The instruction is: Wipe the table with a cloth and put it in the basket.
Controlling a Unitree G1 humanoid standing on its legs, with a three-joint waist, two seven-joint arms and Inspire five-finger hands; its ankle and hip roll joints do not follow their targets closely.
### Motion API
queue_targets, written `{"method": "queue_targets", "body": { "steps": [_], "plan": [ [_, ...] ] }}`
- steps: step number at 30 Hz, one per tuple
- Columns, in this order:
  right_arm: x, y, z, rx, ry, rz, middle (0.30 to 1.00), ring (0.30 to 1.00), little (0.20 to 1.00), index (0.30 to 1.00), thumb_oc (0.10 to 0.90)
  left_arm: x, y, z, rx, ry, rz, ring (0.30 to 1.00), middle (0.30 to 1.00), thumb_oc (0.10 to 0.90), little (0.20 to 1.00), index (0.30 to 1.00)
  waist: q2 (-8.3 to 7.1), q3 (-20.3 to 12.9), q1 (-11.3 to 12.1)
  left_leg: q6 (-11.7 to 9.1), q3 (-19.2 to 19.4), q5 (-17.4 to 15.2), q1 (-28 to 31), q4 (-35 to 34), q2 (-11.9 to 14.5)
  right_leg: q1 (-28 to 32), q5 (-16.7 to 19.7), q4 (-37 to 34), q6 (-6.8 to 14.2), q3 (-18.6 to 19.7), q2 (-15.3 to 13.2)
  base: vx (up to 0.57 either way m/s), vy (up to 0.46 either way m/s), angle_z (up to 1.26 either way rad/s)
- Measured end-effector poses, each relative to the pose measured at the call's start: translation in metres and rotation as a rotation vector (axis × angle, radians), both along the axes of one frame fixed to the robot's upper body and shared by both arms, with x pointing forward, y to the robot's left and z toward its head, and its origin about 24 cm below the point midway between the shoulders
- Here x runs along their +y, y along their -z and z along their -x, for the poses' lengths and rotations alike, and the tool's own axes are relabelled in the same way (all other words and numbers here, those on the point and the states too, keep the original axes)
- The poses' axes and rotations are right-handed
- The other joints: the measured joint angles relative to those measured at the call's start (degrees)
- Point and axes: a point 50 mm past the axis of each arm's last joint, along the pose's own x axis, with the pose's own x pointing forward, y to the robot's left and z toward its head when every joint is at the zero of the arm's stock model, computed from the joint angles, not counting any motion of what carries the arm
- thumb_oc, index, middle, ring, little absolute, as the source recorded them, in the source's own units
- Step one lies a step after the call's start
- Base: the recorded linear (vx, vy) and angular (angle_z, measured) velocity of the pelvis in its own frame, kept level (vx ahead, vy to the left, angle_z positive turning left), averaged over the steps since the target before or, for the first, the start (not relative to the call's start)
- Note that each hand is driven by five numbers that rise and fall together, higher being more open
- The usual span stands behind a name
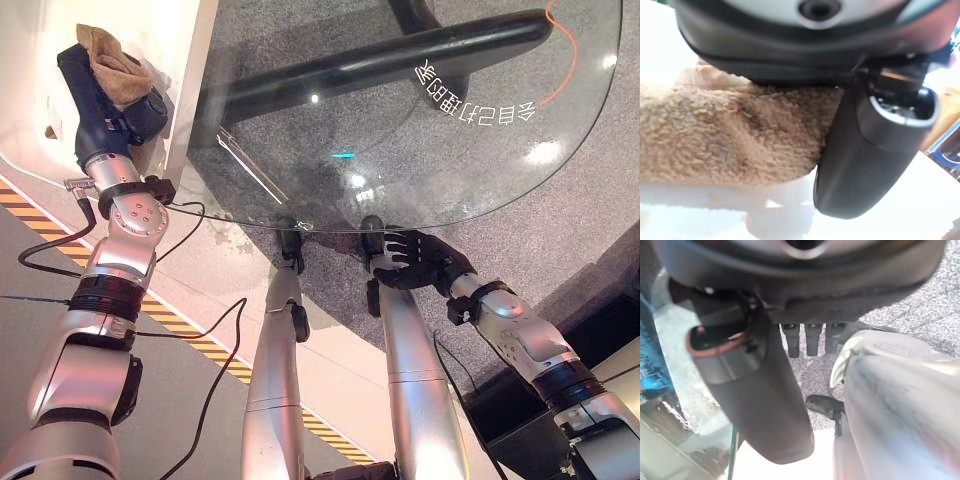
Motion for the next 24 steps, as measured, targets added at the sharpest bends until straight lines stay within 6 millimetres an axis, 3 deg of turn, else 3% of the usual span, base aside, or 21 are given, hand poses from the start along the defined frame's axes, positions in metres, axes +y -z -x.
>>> {"method": "queue_targets", "body": {
  "steps": [16, 24],
  "plan": [
    [0.008, 0.005, 0.001, 0.012, 0.003, -0.025, 0.9, 0.9, 0.9, 0.9, 0.8, 0.003, 0.003, 0.002, 0.001, -0.01, 0.008, 0.9, 0.9, 0.8, 0.9, 0.9, 0.0, 0.0, 0.21, -0.26, 0.22, 0.24, 1.04, -0.55, -0.01, 0.03, 0.07, 0.5, -0.12, 0.84, 0.2, -0.02, -0.032, -0.01],
    [0.008, 0.021, 0.012, 0.031, 0.012, -0.037, 0.9, 0.9, 0.9, 0.9, 0.8, 0.008, 0.016, 0.018, -0.065, -0.016, 0.037, 0.9, 0.9, 0.8, 0.9, 0.9, 0.02, 0.0, 1.24, -0.69, 0.83, 1.27, 7.15, -4.53, 0.28, 4.45, 0.12, -0.79, -0.22, 1.44, 0.55, -0.05, -0.038, -0.02]
  ]
}}
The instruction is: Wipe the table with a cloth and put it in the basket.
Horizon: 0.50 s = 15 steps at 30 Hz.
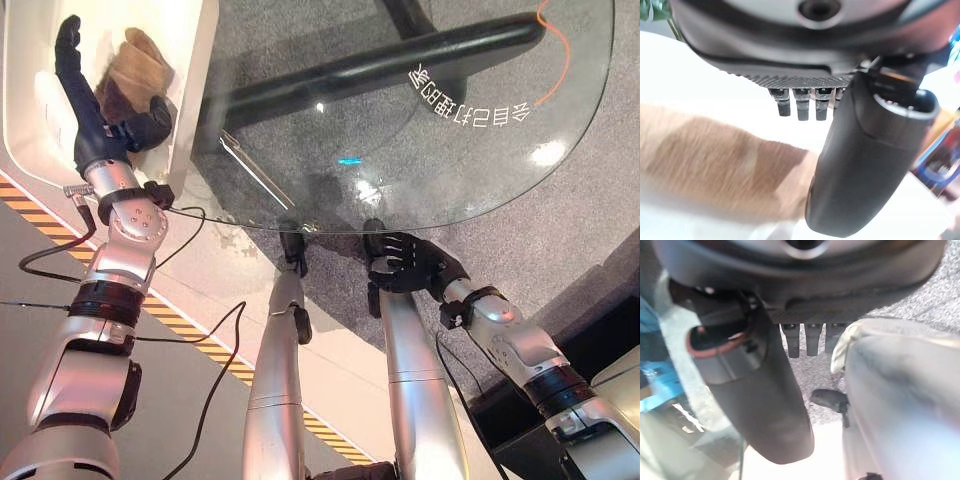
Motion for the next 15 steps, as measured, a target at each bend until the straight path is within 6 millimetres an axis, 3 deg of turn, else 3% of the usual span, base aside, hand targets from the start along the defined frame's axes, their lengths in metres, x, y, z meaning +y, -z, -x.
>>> {"method": "queue_targets", "body": {
  "steps": [6, 10, 15],
  "plan": [
    [-0.004, 0.012, 0.015, 0.01, 0.016, -0.014, 0.9, 0.9, 0.9, 0.9, 0.8, 0.003, -0.009, 0.024, -0.168, 0.015, 0.025, 0.9, 0.9, 0.8, 0.9, 0.9, 0.05, 0.0, 1.71, -0.06, 0.09, 0.03, 3.8, -1.66, 0.45, 3.3, -0.08, -0.78, -0.03, 0.01, 0.69, -0.06, -0.094, -0.03],
    [-0.002, 0.023, 0.028, 0.038, 0.015, -0.032, 0.9, 0.9, 0.9, 0.9, 0.8, -0.01, 0.0, 0.038, -0.21, 0.079, -0.036, 0.9, 0.9, 0.8, 0.9, 0.9, 0.07, 0.01, 2.41, -0.23, -0.83, 0.06, 7.74, -2.95, 0.9, 7.63, -0.29, -2.26, -0.12, -0.78, 1.44, -0.09, -0.15, 0.02],
    [0.001, 0.032, 0.035, 0.04, 0.022, -0.066, 0.9, 0.9, 0.9, 0.9, 0.8, -0.025, 0.009, 0.038, -0.219, 0.205, 0.007, 0.9, 0.9, 0.8, 0.9, 0.9, 0.06, 0.0, 2.74, -0.79, -1.89, 0.36, 11.12, -3.63, 1.39, 11.53, -0.51, -3.32, -0.47, -1.92, 1.81, -0.09, -0.156, 0.04]
  ]
}}
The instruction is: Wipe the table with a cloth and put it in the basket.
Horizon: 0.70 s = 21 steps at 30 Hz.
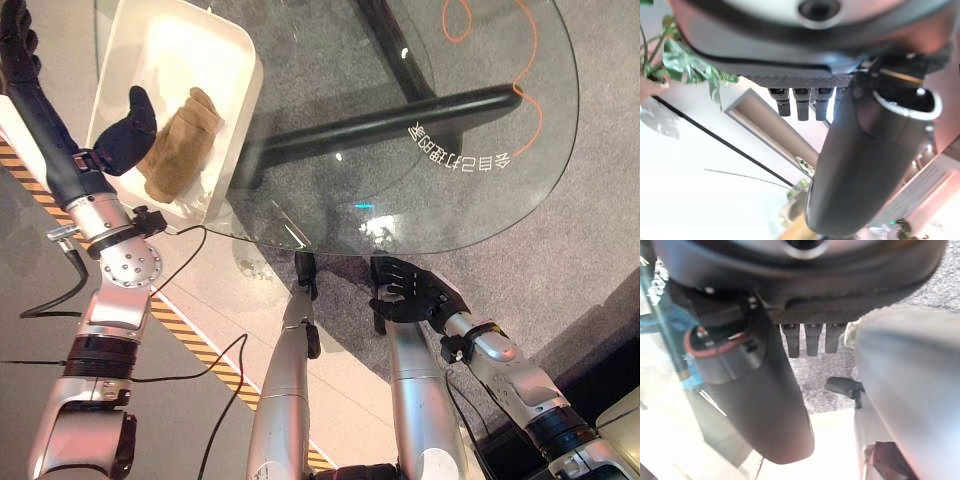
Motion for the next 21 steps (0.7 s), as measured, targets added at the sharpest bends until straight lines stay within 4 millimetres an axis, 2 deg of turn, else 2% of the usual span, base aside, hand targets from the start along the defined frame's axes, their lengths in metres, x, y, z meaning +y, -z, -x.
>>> {"method": "queue_targets", "body": {
  "steps": [2, 4, 8, 9, 10, 12, 14, 17, 19, 21],
  "plan": [
    [0.003, 0.002, 0.001, 0.001, 0.0, -0.017, 0.9, 0.9, 0.9, 0.9, 0.8, -0.003, 0.012, -0.001, 0.048, 0.039, 0.012, 0.9, 0.9, 0.8, 0.9, 0.9, -0.01, -0.01, -0.12, -0.05, -0.43, -0.02, 1.23, -0.19, 0.23, 1.47, -0.2, -0.37, 0.23, -0.47, 0.21, -0.12, -0.221, 0.04],
    [0.007, 0.009, 0.004, 0.012, 0.013, -0.042, 0.9, 0.9, 0.9, 0.9, 0.8, -0.014, 0.035, -0.004, 0.143, 0.132, 0.058, 0.9, 0.9, 0.8, 0.9, 0.9, -0.07, -0.03, -0.02, -0.52, -0.98, 0.14, 4.02, -0.99, 0.81, 4.65, -0.22, -2.07, 0.16, -1.37, 0.72, -0.16, -0.276, 0.05],
    [0.004, 0.029, 0.009, 0.06, 0.066, -0.061, 0.9, 0.9, 0.9, 0.9, 0.8, -0.043, 0.109, -0.001, 0.458, 0.357, 0.142, 0.9, 0.9, 0.8, 0.9, 0.9, -0.15, -0.05, 0.59, -1.25, -1.84, -0.65, 9.03, -1.2, 1.83, 11.08, -0.33, -4.82, 0.02, -2.54, 1.72, -0.13, -0.228, 0.0],
    [0.0, 0.036, 0.011, 0.084, 0.089, -0.06, 0.9, 0.9, 0.9, 0.9, 0.8, -0.05, 0.135, 0.002, 0.56, 0.4, 0.201, 0.9, 0.9, 0.8, 0.9, 0.9, -0.3, -0.04, 0.77, -1.29, -1.98, -0.68, 10.56, -1.83, 2.04, 12.69, -0.33, -5.61, 0.03, -2.8, 1.81, -0.08, -0.181, 0.06],
    [-0.001, 0.039, 0.012, 0.098, 0.097, -0.058, 0.9, 0.9, 0.9, 0.9, 0.8, -0.052, 0.148, 0.004, 0.607, 0.411, 0.233, 0.9, 0.9, 0.8, 0.9, 0.9, -0.38, -0.06, 0.83, -1.29, -2.07, -0.68, 11.18, -2.05, 2.14, 13.42, -0.33, -5.99, 0.03, -2.86, 1.84, -0.08, -0.209, 0.01],
    [-0.005, 0.055, 0.016, 0.156, 0.143, -0.066, 0.9, 0.9, 0.9, 0.9, 0.8, -0.057, 0.196, 0.019, 0.783, 0.442, 0.358, 0.9, 0.9, 0.8, 0.9, 0.9, -1.21, -0.2, 1.09, -1.33, -2.12, -0.69, 13.9, -3.23, 2.61, 16.23, -0.32, -7.26, 0.03, -3.04, 2.32, -0.06, -0.214, -0.02],
    [-0.009, 0.068, 0.022, 0.213, 0.172, -0.059, 0.9, 0.9, 0.9, 0.9, 0.8, -0.058, 0.227, 0.035, 0.912, 0.447, 0.434, 0.9, 0.9, 0.8, 0.9, 0.9, -1.54, -0.31, 2.13, -1.1, -2.11, -0.85, 16.58, -4.4, 3.18, 19.08, -0.17, -8.95, 0.0, -3.13, 2.51, -0.02, -0.157, -0.05],
    [-0.015, 0.085, 0.031, 0.29, 0.221, -0.068, 0.9, 0.9, 0.9, 0.9, 0.8, -0.054, 0.264, 0.06, 1.079, 0.455, 0.52, 0.9, 0.9, 0.8, 0.9, 0.9, -2.17, -1.5, 3.72, -1.11, -2.19, -1.08, 19.38, -6.04, 3.65, 21.91, -0.45, -10.57, -0.43, -3.42, 2.74, 0.04, -0.124, -0.01],
    [-0.02, 0.101, 0.036, 0.371, 0.28, -0.076, 0.9, 0.9, 0.9, 0.9, 0.8, -0.054, 0.287, 0.072, 1.191, 0.453, 0.59, 0.9, 0.9, 0.8, 0.9, 0.9, -2.22, -1.78, 3.98, -0.95, -2.26, -1.19, 22.79, -7.21, 3.93, 25.94, -0.23, -12.44, -0.11, -4.09, 2.81, 0.07, -0.083, 0.1],
    [-0.023, 0.12, 0.052, 0.466, 0.316, -0.064, 0.9, 0.9, 0.9, 0.9, 0.8, -0.056, 0.308, 0.091, 1.301, 0.455, 0.647, 0.9, 0.9, 0.8, 0.9, 0.9, -2.51, -6.57, 4.64, -0.74, -2.27, -1.64, 23.48, -8.26, 4.12, 26.9, -0.44, -14.09, -0.28, -4.16, 2.89, 0.1, -0.075, 0.05]
  ]
}}
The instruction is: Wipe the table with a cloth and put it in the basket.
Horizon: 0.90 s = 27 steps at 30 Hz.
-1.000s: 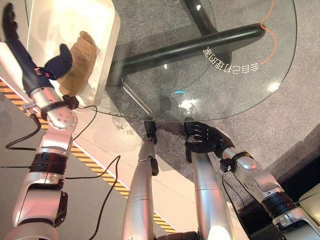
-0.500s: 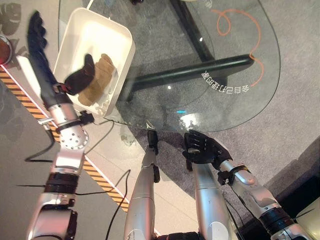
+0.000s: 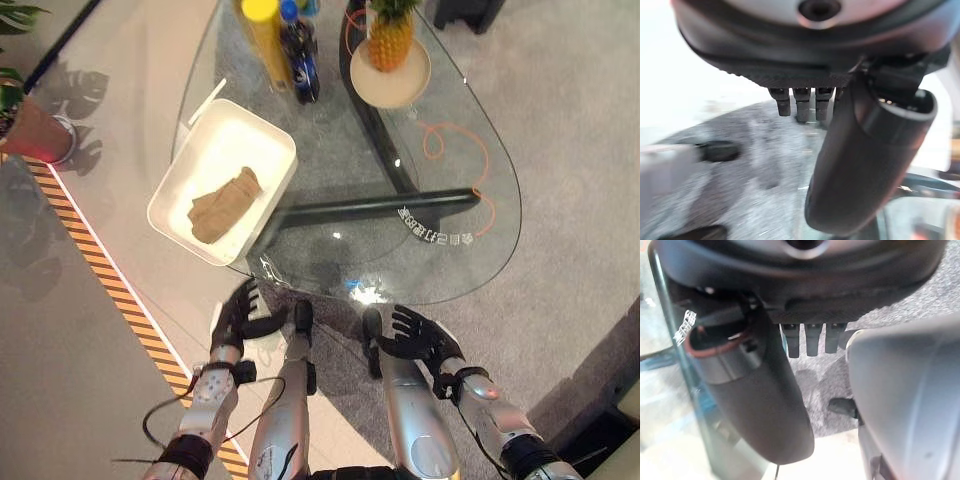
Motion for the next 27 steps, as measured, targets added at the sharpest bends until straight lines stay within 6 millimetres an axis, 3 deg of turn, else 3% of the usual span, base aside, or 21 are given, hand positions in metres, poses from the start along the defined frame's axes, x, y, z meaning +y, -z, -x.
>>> {"method": "queue_targets", "body": {
  "steps": [5, 10, 13, 20, 27],
  "plan": [
    [-0.001, 0.037, 0.041, 0.221, 0.068, -0.007, 0.9, 0.9, 0.9, 0.9, 0.8, -0.001, 0.046, 0.052, 0.337, -0.017, 0.089, 0.9, 0.9, 0.8, 0.9, 0.9, -1.22, -9.47, 0.71, 0.99, 0.38, -0.54, 6.57, -2.95, 0.29, 7.66, 0.14, -5.17, 0.28, -0.15, 0.1, 0.15, -0.054, 0.02],
    [0.0, 0.058, 0.076, 0.393, 0.082, -0.011, 0.9, 0.9, 0.9, 0.9, 0.8, -0.001, 0.065, 0.089, 0.536, -0.038, 0.141, 0.9, 0.9, 0.8, 0.9, 0.9, -1.83, -15.74, 0.7, 1.38, 1.29, -1.57, 12.24, -5.27, 0.6, 14.02, 0.25, -10.13, 0.93, -0.13, 0.32, 0.16, -0.037, -0.06],
    [0.0, 0.071, 0.11, 0.542, 0.141, -0.033, 0.9, 0.9, 0.9, 0.9, 0.8, 0.001, 0.073, 0.114, 0.641, -0.059, 0.185, 0.9, 0.9, 0.8, 0.9, 0.9, -2.06, -19.79, 0.47, 1.46, 2.35, -2.52, 16.35, -6.81, 0.9, 18.26, 0.41, -13.11, 1.2, 0.22, 0.65, 0.17, -0.003, -0.15],
    [-0.013, 0.075, 0.133, 0.609, 0.151, -0.005, 0.9, 0.9, 0.9, 0.9, 0.8, -0.003, 0.077, 0.131, 0.693, -0.029, 0.231, 0.9, 0.9, 0.8, 0.9, 0.9, -1.95, -22.82, 0.06, 1.82, 4.29, -3.26, 19.85, -8.2, 1.29, 22.08, 1.73, -16.78, 1.28, 1.6, 1.13, 0.07, -0.005, -0.14],
    [-0.011, 0.075, 0.134, 0.61, 0.1, 0.003, 0.9, 0.9, 0.9, 0.9, 0.8, -0.008, 0.078, 0.131, 0.679, -0.002, 0.259, 0.9, 0.9, 0.8, 0.9, 0.9, -2.21, -23.67, -0.75, 1.87, 4.57, -3.31, 20.51, -8.51, 1.32, 23.61, 3.0, -19.16, 1.53, 1.72, 1.17, 0.01, -0.003, -0.01]
  ]
}}
